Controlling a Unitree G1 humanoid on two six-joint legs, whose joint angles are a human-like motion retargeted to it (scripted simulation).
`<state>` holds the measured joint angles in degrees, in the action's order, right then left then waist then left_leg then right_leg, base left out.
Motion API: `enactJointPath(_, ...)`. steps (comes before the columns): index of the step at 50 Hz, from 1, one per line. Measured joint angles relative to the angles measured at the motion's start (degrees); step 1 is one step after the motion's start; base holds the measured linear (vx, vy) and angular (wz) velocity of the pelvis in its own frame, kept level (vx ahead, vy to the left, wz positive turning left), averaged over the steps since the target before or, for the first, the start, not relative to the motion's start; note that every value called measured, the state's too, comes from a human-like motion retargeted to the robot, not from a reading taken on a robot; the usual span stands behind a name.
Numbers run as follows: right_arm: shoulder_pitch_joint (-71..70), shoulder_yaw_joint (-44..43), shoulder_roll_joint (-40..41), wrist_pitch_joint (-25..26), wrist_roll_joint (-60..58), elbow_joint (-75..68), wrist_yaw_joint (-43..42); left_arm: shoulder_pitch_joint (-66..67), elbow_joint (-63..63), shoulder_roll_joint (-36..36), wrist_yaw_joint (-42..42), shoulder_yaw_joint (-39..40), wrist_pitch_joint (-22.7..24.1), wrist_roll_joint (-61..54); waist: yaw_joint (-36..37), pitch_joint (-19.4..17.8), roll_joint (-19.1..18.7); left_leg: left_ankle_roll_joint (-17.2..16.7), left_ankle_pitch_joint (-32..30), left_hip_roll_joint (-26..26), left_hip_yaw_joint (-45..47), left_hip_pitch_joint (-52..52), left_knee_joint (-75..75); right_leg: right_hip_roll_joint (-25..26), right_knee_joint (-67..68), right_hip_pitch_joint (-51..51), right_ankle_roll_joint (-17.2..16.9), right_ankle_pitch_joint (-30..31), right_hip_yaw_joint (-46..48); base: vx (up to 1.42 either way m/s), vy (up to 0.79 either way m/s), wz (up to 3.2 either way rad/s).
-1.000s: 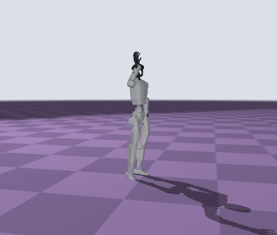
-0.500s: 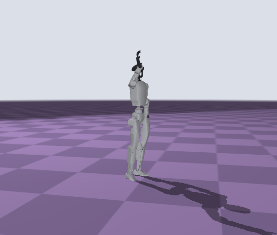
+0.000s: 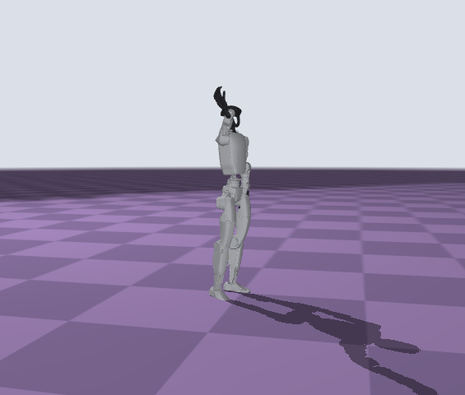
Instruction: Upper body actions
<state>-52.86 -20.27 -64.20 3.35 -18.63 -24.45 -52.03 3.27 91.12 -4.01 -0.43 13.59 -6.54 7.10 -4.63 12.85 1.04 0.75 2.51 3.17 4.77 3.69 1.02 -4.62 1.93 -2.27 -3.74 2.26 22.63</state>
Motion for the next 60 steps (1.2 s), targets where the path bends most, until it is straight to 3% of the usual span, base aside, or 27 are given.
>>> enactJointPath(3,-2.5,-7.8,6.0,1.8,22.9,-10.4,6.8,0.6,1.3,-0.7,-0.4,1.1,0.1,-1.5,1.4,0.2,0.5,0.1,-0.1,-0.2,0.6,0.4,-0.3,0.3,0.0,-0.1,0.0,0.0,-0.6,0.07,-0.04,-0.12)
enactJointPath(5,-4.5,-10.8,8.2,4.2,43.3,-14.2,18.0,0.8,2.1,-1.3,-0.6,1.9,-0.1,-1.6,1.7,0.2,0.7,0.1,-0.1,-0.2,0.6,0.6,-0.5,0.2,0.1,-0.1,0.0,0.0,-0.6,0.03,-0.02,0.01)
enactJointPath(7,-5.6,-12.0,9.9,-3.0,56.2,-12.7,26.2,1.0,2.9,-1.6,-0.8,2.2,-0.4,-1.4,2.1,0.0,0.6,0.1,-0.1,-0.2,0.7,0.5,-0.5,0.2,0.1,-0.1,0.0,0.0,-0.7,0.00,0.00,0.00)
enactJointPath(9,-5.3,-10.7,10.0,-15.9,61.1,-10.3,21.9,1.2,3.7,-2.1,-0.8,2.4,-0.5,-1.6,2.4,0.0,0.6,0.1,0.0,-0.2,0.9,0.4,-0.5,0.3,0.1,-0.1,0.1,0.0,-0.9,-0.01,0.03,-0.06)
enactJointPath(10,-5.0,-9.1,9.7,-22.6,59.2,-8.9,16.0,1.4,4.1,-2.3,-0.7,2.6,-0.6,-1.8,2.4,0.0,0.5,0.1,0.0,-0.3,1.1,0.4,-0.4,0.4,0.1,-0.2,0.1,0.0,-1.0,-0.02,0.08,-0.20)
enactJointPath(12,-3.7,-4.0,6.9,-25.1,43.3,-2.3,2.9,1.7,4.6,-2.5,-0.8,3.1,-0.6,-2.2,2.2,-0.1,0.2,0.1,0.1,-0.4,1.6,0.2,-0.4,0.5,0.2,-0.3,0.2,0.1,-1.5,-0.05,0.09,-0.22)
enactJointPath(15,-4.1,3.6,3.0,-17.5,23.6,9.1,2.1,2.1,4.4,-2.6,-0.9,3.3,-0.9,-2.4,2.5,-0.5,-0.2,0.0,0.2,-0.6,2.4,-0.2,-0.3,0.5,0.5,-0.5,0.3,0.3,-2.3,-0.10,0.08,-0.25)
enactJointPath(18,-7.3,13.0,-1.3,-15.9,12.3,18.8,8.1,2.5,3.7,-2.9,-0.7,3.3,-0.7,-2.8,2.5,-0.6,-0.2,0.0,0.3,-0.7,3.2,-0.7,-0.1,0.4,0.7,-0.8,0.4,0.5,-3.0,-0.08,0.08,-0.23)
enactJointPath(21,-14.5,24.6,-8.1,-13.0,-2.8,25.3,8.8,2.5,3.1,-3.4,-0.7,2.8,-0.6,-3.1,2.4,-0.7,0.1,-0.1,0.3,-0.7,4.0,-1.1,0.1,0.4,0.8,-1.0,0.5,0.6,-3.8,-0.05,0.09,-0.24)
enactJointPath(24,-24.5,37.1,-13.6,-1.9,-21.4,29.3,7.4,1.9,2.1,-4.0,-1.2,2.2,-0.6,-2.8,2.3,-1.2,0.4,-0.1,0.4,-0.7,4.6,-1.6,0.2,0.4,1.0,-0.9,0.6,0.7,-4.3,-0.01,0.05,-0.12)
enactJointPath(27,-32.5,46.5,-15.7,9.4,-33.7,29.3,-1.4,1.1,0.5,-4.1,-1.9,1.7,-0.2,-1.7,2.4,-1.8,0.4,-0.1,0.3,-0.7,4.5,-1.9,0.2,0.3,1.0,-0.6,0.5,0.7,-4.4,0.00,0.00,0.00)
enactJointPath(30,-34.3,48.8,-15.5,4.4,-34.6,23.9,-4.9,0.1,-1.1,-3.1,-1.4,1.3,0.2,-0.6,2.5,-1.9,-0.6,0.0,0.1,-0.7,3.8,-1.5,0.2,0.3,0.9,-0.5,0.3,0.6,-3.8,0.02,-0.02,0.16)
enactJointPath(34,-25.1,37.1,-11.9,-2.7,-19.5,11.3,-1.9,-0.6,-2.5,-1.7,-1.2,1.7,0.7,-0.5,2.2,-1.3,-1.9,0.1,-0.4,-0.5,2.3,-0.3,0.1,0.1,0.5,-0.5,0.0,0.5,-2.5,0.02,-0.06,0.32)
enactJointPath(42,-0.6,-1.3,-4.4,-5.8,5.4,-11.0,6.5,-0.7,-1.6,-2.2,-1.3,3.8,0.5,-2.6,2.1,-1.6,-0.4,0.1,-1.0,0.0,0.5,0.9,0.0,-0.4,0.0,-0.1,-0.3,0.4,-0.7,0.01,-0.10,0.21)
enactJointPath(48,10.3,-15.1,3.6,-17.1,28.8,-15.7,19.3,1.3,0.7,-1.3,-3.5,5.6,0.3,-4.3,0.4,-2.3,-1.5,0.2,-0.8,-0.2,1.3,0.7,0.0,-0.1,0.0,-0.4,-0.1,0.6,-1.2,-0.01,-0.01,-0.08)
enactJointPath(52,19.9,-18.0,10.3,-22.0,26.8,-9.2,20.0,3.3,1.6,-0.7,-8.6,5.7,0.0,-2.5,-0.9,-3.4,-2.9,0.2,-0.5,-0.5,2.8,-0.2,0.0,0.0,0.3,-0.5,0.1,0.9,-2.4,-0.02,0.06,-0.34)
enactJointPath(60,40.1,-15.7,27.5,-25.2,2.9,1.7,19.5,5.9,0.5,-1.4,-8.0,4.5,-0.5,-0.6,-3.3,-5.4,-4.0,0.2,-0.2,-1.4,4.7,-1.5,0.1,0.6,0.7,-0.7,0.3,1.5,-4.1,-0.02,0.00,-0.22)
